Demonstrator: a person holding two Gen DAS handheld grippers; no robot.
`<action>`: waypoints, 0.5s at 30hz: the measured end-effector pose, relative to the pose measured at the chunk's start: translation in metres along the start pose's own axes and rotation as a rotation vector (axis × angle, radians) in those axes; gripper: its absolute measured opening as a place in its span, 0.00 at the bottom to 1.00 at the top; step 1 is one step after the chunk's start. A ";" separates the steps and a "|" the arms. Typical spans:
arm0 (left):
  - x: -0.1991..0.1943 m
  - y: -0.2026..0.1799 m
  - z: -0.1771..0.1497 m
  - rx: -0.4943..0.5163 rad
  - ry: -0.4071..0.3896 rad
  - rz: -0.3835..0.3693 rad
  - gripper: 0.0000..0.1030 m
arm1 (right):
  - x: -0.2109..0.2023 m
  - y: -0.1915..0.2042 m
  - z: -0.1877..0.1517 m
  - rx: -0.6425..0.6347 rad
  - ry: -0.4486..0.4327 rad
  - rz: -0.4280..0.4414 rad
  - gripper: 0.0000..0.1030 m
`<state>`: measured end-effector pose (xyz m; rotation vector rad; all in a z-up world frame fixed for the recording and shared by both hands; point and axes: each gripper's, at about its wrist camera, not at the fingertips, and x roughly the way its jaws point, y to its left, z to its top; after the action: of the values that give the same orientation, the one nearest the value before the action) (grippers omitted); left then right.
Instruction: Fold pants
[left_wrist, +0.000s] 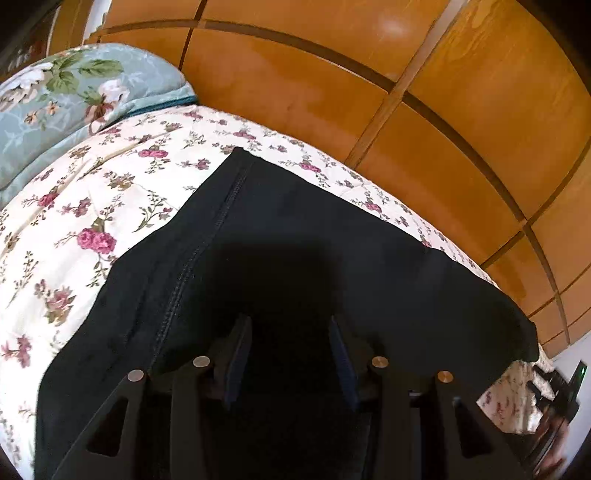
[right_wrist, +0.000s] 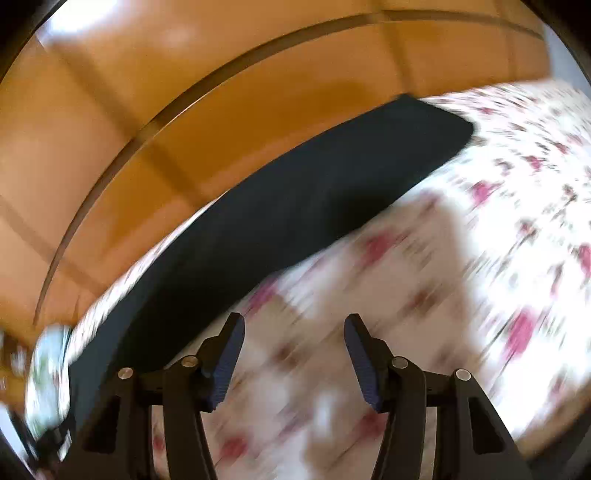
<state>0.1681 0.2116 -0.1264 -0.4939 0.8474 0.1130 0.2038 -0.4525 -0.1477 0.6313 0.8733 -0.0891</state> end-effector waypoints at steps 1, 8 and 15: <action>0.001 -0.001 -0.003 0.011 -0.012 -0.003 0.46 | 0.002 -0.018 0.015 0.058 -0.013 -0.008 0.55; 0.002 -0.003 -0.011 0.040 -0.044 -0.013 0.55 | 0.016 -0.085 0.078 0.271 -0.119 -0.001 0.42; 0.007 -0.013 -0.012 0.093 -0.032 0.007 0.65 | 0.015 -0.098 0.090 0.261 -0.139 -0.004 0.12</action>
<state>0.1682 0.1939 -0.1334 -0.4013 0.8190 0.0873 0.2440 -0.5792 -0.1634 0.8574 0.7340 -0.2504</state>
